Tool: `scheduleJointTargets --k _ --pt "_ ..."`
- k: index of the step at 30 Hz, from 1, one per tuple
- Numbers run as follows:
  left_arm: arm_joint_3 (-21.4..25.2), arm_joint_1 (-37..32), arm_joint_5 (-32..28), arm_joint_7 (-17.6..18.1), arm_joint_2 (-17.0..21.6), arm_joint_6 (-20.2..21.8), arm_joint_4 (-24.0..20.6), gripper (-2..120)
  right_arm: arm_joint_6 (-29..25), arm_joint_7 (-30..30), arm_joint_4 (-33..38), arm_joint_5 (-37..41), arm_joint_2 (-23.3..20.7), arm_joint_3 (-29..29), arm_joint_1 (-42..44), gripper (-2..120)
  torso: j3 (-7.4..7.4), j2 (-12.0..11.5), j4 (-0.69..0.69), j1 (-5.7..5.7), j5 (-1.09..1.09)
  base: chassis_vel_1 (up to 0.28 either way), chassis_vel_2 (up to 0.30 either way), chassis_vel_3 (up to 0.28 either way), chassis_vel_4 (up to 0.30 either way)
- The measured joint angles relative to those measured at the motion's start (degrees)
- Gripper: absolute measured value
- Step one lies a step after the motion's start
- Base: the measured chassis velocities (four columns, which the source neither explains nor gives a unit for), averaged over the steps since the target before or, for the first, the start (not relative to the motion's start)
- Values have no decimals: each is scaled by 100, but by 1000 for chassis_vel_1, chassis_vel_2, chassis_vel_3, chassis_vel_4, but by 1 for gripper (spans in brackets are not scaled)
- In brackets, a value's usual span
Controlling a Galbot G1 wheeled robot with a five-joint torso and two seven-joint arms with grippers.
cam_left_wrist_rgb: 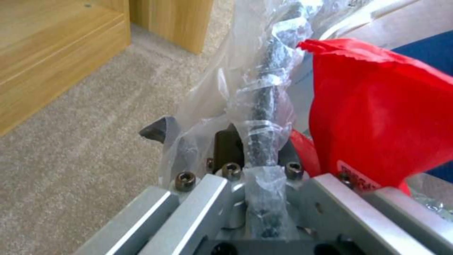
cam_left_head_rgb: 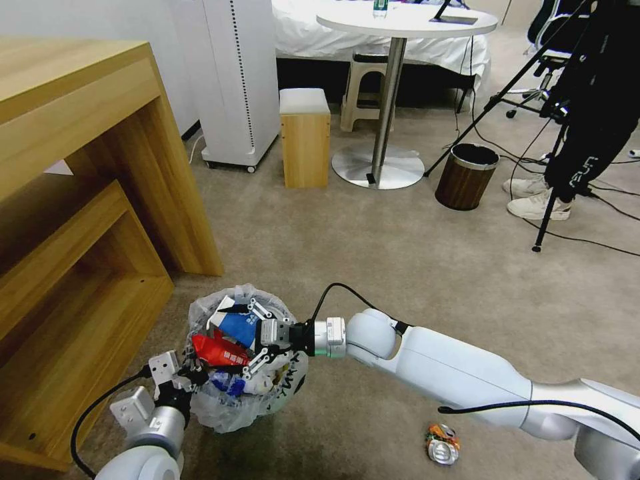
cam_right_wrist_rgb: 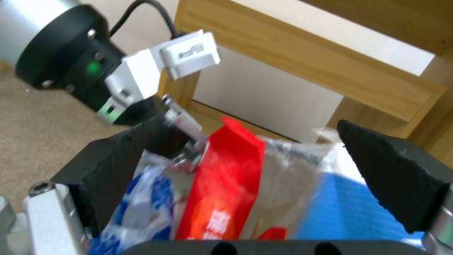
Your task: Pick up the trash bin and place the garbage on the floor into it.
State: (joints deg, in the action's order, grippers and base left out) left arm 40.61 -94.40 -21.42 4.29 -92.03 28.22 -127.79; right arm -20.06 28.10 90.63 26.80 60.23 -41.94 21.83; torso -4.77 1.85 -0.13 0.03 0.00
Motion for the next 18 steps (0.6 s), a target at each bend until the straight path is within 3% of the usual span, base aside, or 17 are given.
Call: scheduleJointTargets --k 7,18 --pt "27 -28 15 0 -2 0 7 0 86 -213 158 97 -9 280 186 100 0 0 0 0 0 0 0 0 0" --pt "116 -82 8 0 31 -3 -79 0 502 -1283 773 844 -75 1220 463 100 0 0 1 0 0 0 0 0 0"
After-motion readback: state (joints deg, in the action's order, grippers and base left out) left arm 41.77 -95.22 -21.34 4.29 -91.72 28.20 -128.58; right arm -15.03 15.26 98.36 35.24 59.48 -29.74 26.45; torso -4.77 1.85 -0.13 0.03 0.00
